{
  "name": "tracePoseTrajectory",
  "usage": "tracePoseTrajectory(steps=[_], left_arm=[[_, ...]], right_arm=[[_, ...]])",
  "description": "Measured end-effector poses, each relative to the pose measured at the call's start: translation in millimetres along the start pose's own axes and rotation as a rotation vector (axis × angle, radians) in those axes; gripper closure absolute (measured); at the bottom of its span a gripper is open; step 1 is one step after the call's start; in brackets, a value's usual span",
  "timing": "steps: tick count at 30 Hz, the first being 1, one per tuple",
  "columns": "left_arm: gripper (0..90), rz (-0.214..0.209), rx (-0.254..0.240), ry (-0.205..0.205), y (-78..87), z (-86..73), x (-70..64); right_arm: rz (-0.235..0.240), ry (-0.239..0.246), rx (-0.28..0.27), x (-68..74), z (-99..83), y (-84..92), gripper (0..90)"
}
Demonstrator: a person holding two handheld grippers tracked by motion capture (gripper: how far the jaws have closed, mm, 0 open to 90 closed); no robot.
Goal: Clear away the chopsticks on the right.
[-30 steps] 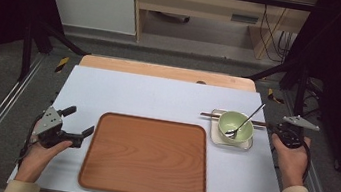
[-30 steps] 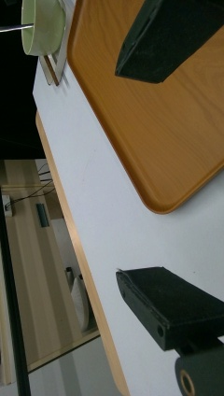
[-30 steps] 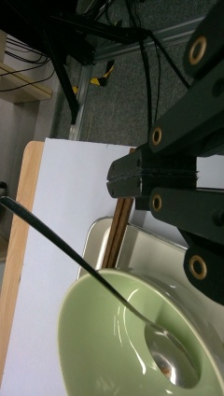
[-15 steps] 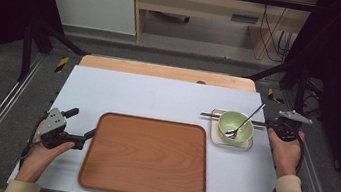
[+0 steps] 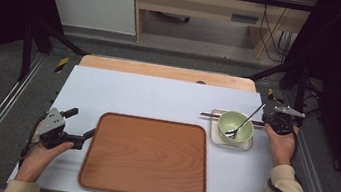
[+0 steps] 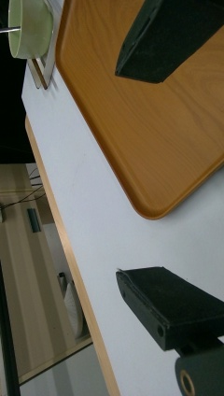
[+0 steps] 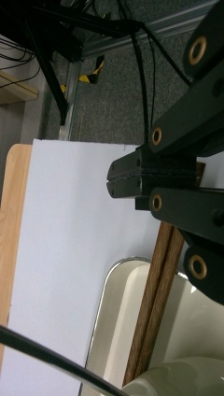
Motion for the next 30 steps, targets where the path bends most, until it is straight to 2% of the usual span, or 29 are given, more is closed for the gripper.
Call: tracePoseTrajectory(steps=[5,6,14,16,19,24,30], left_arm=[[3.4,0.001,-0.001,0.003,0.6,-0.5,0.8],[3.4,0.001,-0.003,0.002,0.9,-0.5,1.0],[3.5,0.003,0.008,0.005,1.3,-1.8,3.5],[3.5,0.002,0.010,0.005,1.0,-2.7,3.8],[3.5,0.002,0.013,0.008,1.3,-3.4,4.6],[3.5,0.005,0.016,0.010,1.4,-4.5,6.5],[3.5,0.009,0.014,0.019,2.3,-4.8,8.6]], right_arm=[[0.003,0.006,0.018,0.3,-1.5,-5.3,90.0],[0.000,-0.005,0.026,0.7,-3.4,-6.8,90.0],[0.025,0.007,0.053,1.8,-2.8,-5.3,90.0],[0.024,0.025,0.063,2.0,-3.2,-5.4,90.0],[0.031,0.010,0.075,3.5,-4.8,-5.6,90.0],[0.075,0.032,0.094,8.1,-5.9,-5.2,90.0],[0.083,0.034,0.098,12.8,-8.0,-0.6,90.0]])
Point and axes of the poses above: each handheld gripper's, and its own axes: y roughly backward along the jaws, z roughly out of its top, x roughly to its left, the point moved 3 cm from there along -y, roughly forward along the jaws, and after that the axes turned 13 degrees about z, right-handed, at the moved point
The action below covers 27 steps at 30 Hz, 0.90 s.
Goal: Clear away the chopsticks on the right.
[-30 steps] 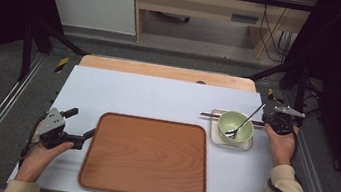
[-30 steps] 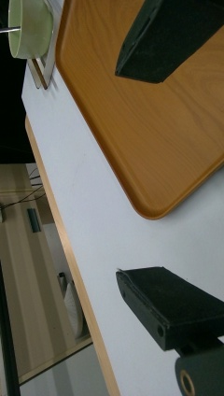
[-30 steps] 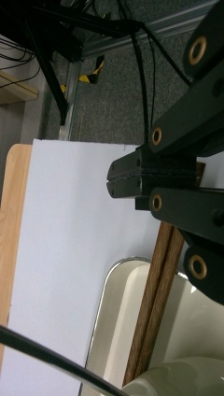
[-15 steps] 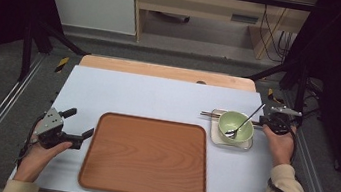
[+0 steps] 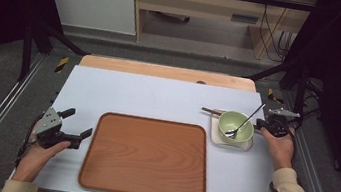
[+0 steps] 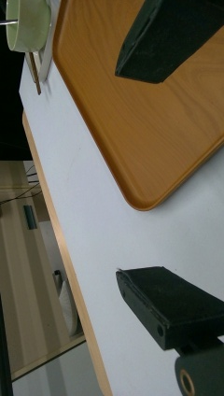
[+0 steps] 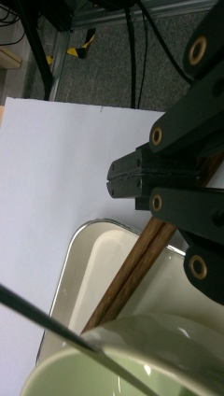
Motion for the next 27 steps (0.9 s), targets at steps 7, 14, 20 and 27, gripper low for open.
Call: tracePoseTrajectory(steps=[7,14,20,27], left_arm=[[3.5,0.003,-0.001,0.009,1.6,0.1,3.0],[3.5,0.005,-0.006,0.010,2.9,1.1,4.3],[3.5,0.004,-0.007,0.017,3.4,0.9,5.1],[3.5,0.002,-0.011,0.015,4.2,1.5,5.3]], right_arm=[[0.036,0.015,0.015,8.2,-4.5,7.3,90.0],[0.058,0.012,0.022,12.2,-5.1,9.3,90.0],[0.053,0.010,0.001,10.5,-2.8,16.8,89.0],[0.047,0.020,-0.007,4.3,-0.4,37.2,80.1]])
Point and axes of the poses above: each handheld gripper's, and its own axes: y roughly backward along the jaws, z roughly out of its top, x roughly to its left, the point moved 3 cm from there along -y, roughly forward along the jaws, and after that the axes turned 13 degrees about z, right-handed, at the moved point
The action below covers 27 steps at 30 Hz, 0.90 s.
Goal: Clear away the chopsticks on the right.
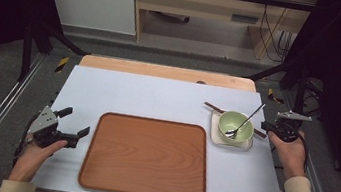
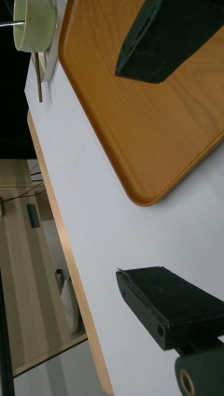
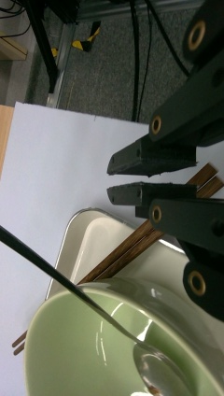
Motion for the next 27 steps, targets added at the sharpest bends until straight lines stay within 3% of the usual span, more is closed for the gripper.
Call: tracePoseTrajectory(steps=[7,23,27], left_arm=[[3.4,-0.008,0.008,-0.010,-1.5,-0.4,-2.5],[3.4,-0.005,-0.013,0.003,-0.3,-0.4,-0.7],[3.4,-0.007,-0.012,0.003,-0.6,-0.5,-0.9]], right_arm=[[0.009,0.009,0.032,-5.5,-2.1,6.6,71.7],[0.055,0.044,0.081,4.7,-4.2,-4.3,71.9],[0.045,0.042,0.088,3.9,-4.8,-5.2,72.2]])
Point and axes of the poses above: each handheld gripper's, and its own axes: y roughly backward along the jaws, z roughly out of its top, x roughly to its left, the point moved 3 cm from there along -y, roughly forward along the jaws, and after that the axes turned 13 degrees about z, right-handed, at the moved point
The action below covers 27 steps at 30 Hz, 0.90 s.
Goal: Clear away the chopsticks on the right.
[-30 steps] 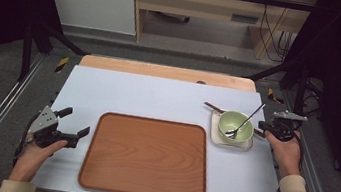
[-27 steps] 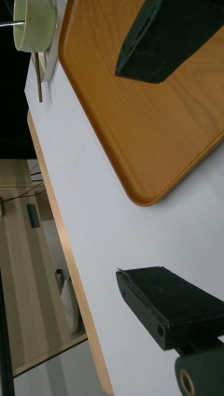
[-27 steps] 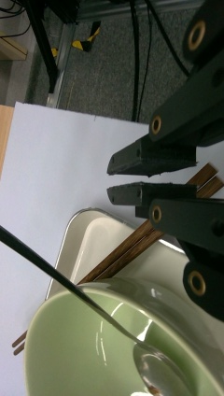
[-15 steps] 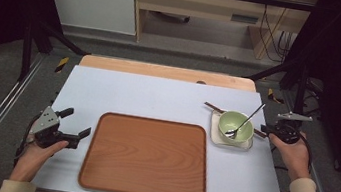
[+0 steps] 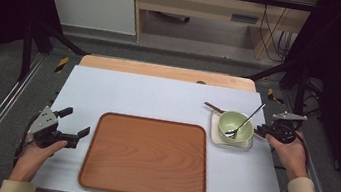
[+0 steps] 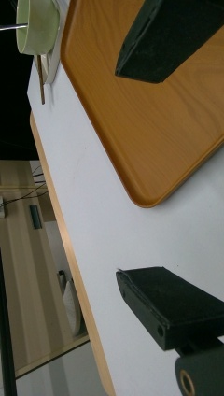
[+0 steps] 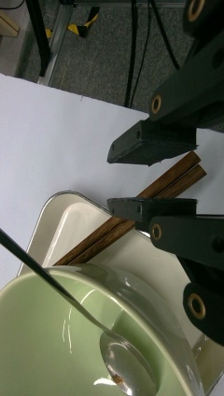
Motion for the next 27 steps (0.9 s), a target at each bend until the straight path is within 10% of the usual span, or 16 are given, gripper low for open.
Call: tracePoseTrajectory(steps=[27], left_arm=[[3.3,-0.005,0.013,-0.014,-1.7,-0.8,-3.0]], right_arm=[[0.029,-0.002,0.023,-3.4,0.1,-6.5,72.7]])
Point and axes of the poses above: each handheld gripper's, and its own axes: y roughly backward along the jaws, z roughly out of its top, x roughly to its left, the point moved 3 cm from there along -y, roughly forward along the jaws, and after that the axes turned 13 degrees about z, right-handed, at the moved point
